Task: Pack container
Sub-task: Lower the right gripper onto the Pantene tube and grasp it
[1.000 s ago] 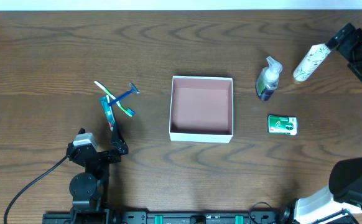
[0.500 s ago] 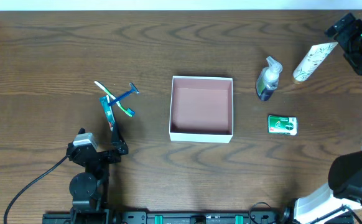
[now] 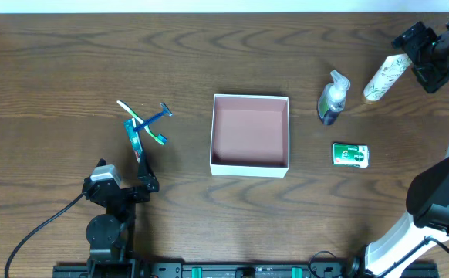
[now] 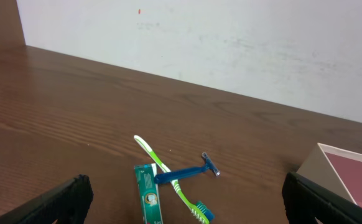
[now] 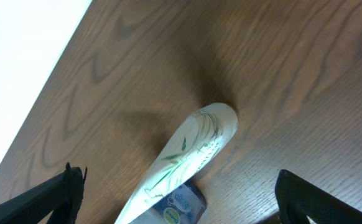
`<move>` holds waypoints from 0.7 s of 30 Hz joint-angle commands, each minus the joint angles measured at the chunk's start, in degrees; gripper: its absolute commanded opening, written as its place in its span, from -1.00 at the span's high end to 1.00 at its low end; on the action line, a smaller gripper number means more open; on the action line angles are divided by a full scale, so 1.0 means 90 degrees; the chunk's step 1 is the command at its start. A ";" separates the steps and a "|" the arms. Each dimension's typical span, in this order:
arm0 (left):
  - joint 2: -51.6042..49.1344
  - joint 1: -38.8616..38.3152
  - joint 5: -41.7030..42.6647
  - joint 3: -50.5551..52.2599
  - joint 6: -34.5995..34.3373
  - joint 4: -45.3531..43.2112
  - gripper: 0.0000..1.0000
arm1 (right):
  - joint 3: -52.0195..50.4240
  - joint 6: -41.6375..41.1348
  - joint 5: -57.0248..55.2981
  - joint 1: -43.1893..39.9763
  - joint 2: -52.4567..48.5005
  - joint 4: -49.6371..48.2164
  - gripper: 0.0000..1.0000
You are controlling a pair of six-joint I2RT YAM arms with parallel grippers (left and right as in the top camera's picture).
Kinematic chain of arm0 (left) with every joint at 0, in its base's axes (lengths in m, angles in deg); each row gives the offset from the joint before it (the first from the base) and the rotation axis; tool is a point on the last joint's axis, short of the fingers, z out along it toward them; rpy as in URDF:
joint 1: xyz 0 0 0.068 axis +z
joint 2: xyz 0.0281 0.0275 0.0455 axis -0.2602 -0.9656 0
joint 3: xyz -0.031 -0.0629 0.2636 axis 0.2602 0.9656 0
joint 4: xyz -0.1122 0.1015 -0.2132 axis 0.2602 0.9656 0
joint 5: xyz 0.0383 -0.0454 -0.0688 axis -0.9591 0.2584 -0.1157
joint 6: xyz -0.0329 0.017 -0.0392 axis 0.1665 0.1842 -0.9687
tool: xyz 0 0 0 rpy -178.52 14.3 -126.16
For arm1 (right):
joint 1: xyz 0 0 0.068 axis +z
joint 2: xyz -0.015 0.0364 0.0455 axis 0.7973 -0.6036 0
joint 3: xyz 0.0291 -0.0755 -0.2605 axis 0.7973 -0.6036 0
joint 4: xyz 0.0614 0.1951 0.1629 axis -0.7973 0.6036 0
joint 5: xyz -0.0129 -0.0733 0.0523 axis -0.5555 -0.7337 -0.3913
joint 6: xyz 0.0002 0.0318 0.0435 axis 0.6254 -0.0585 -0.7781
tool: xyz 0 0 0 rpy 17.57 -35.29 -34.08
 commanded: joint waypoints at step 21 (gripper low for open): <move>0.0000 0.0039 -0.0049 0.0134 0.0058 0.0233 -0.96 | 0.0073 -0.0160 -0.0148 0.0466 -0.0551 -0.0073 0.23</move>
